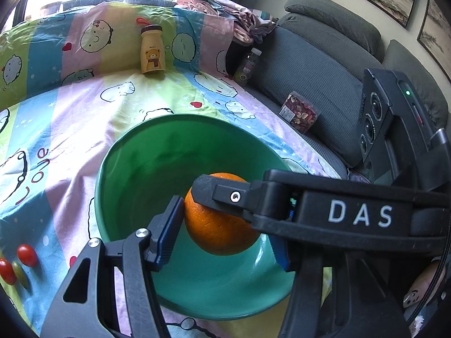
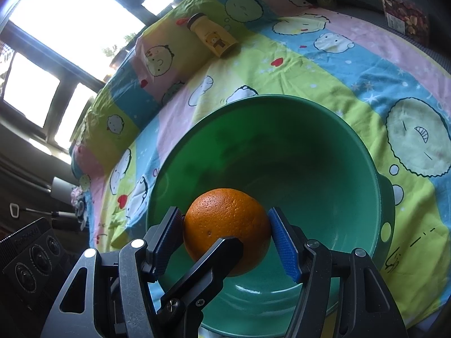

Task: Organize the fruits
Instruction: 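Lower the held orange into the green basin with the right tool, then open the right tool to release the orange in the basin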

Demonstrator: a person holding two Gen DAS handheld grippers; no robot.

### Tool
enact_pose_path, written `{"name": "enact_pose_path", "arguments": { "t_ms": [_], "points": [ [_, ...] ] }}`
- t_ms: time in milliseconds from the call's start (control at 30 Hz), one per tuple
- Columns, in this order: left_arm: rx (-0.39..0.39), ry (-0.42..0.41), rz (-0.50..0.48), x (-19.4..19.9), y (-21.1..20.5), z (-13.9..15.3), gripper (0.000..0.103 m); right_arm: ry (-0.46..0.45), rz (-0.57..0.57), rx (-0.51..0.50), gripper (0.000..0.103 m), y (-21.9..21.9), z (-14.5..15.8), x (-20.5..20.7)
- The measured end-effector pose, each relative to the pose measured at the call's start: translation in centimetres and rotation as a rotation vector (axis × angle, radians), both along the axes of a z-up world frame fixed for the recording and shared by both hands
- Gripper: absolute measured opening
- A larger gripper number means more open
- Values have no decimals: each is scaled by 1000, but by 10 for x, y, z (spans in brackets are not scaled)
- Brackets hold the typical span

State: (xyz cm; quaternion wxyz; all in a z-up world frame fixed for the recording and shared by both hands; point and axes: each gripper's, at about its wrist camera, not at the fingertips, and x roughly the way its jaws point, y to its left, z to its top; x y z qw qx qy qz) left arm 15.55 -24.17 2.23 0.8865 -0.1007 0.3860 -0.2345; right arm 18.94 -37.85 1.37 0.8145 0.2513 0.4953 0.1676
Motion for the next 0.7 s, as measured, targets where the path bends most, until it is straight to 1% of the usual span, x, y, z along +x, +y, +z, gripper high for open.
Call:
{"name": "enact_pose_path", "arguments": {
  "t_ms": [467, 600, 700],
  "points": [
    [7, 17, 7, 4, 1, -3, 55, 10, 1, 3, 67, 2, -2, 1],
    [41, 29, 27, 6, -1, -4, 55, 14, -1, -4, 67, 3, -4, 4],
    [58, 18, 34, 6, -1, -5, 54, 16, 2, -37, 67, 7, -6, 5]
  ]
}}
